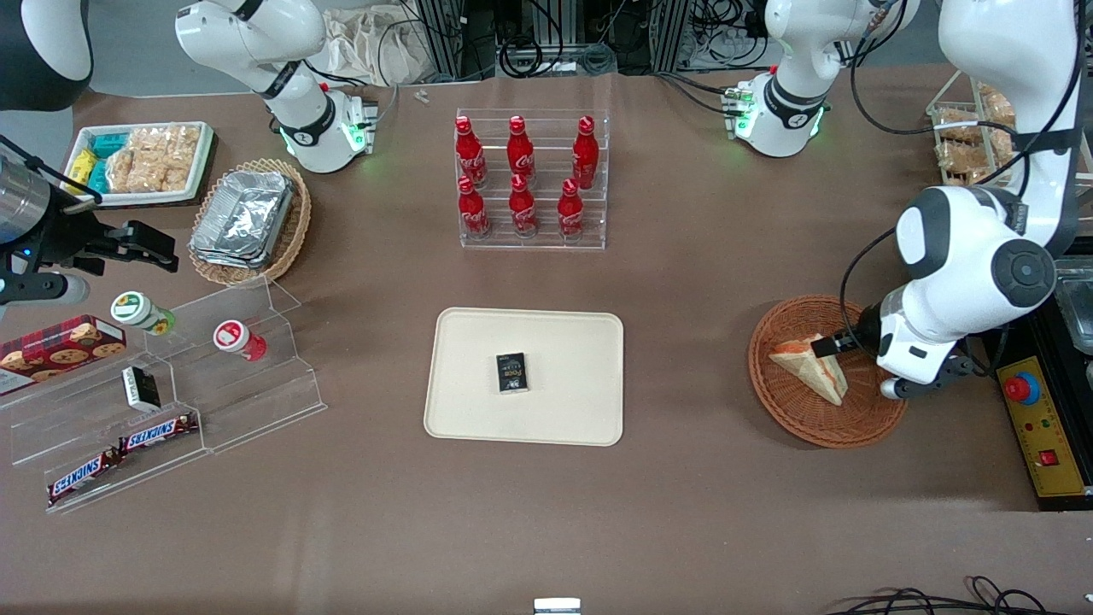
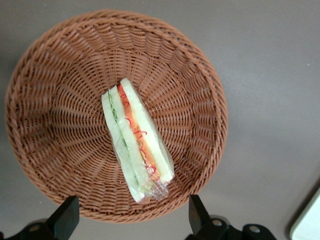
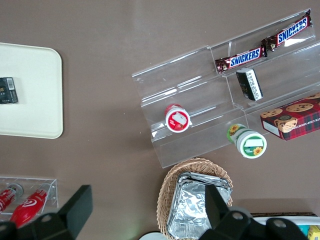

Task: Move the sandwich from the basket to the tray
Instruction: 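Close the left gripper on the sandwich's wrapped end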

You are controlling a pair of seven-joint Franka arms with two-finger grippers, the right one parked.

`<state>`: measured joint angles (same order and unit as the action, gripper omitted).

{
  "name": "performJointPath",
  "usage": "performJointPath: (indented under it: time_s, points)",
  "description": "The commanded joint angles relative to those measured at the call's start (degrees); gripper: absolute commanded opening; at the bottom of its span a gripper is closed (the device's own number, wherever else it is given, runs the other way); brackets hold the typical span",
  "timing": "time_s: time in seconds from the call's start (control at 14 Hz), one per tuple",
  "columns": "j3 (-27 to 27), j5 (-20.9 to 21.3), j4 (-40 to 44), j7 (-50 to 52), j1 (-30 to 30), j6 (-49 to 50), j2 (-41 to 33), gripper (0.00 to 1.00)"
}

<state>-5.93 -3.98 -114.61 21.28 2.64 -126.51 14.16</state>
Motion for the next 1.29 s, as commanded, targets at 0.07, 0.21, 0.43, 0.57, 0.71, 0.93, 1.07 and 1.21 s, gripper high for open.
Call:
performJointPath:
  time_s: [0.07,0.21,0.43,0.57,0.71,0.93,1.07,1.21]
  points:
    - [0.1,-0.4,-3.3,7.1,-0.3,-8.7,1.4,0.98]
    - [0.1,-0.4,-5.3,9.2,-0.3,-12.7,2.0,0.97]
    - [0.1,-0.6,-6.9,10.8,-0.3,-15.8,3.7,0.97]
    - [0.1,-0.6,-7.1,11.2,-0.3,-15.9,4.4,0.93]
    - [0.1,-0.7,-7.1,11.2,-0.3,-15.8,4.7,0.84]
    - [0.1,-0.6,-6.6,12.8,-0.3,-14.3,4.4,0.41]
    - [0.1,-0.2,-4.3,12.4,-0.4,-9.5,3.9,0.16]
    - [0.0,-0.2,0.9,12.7,-0.4,-0.7,3.1,0.07]
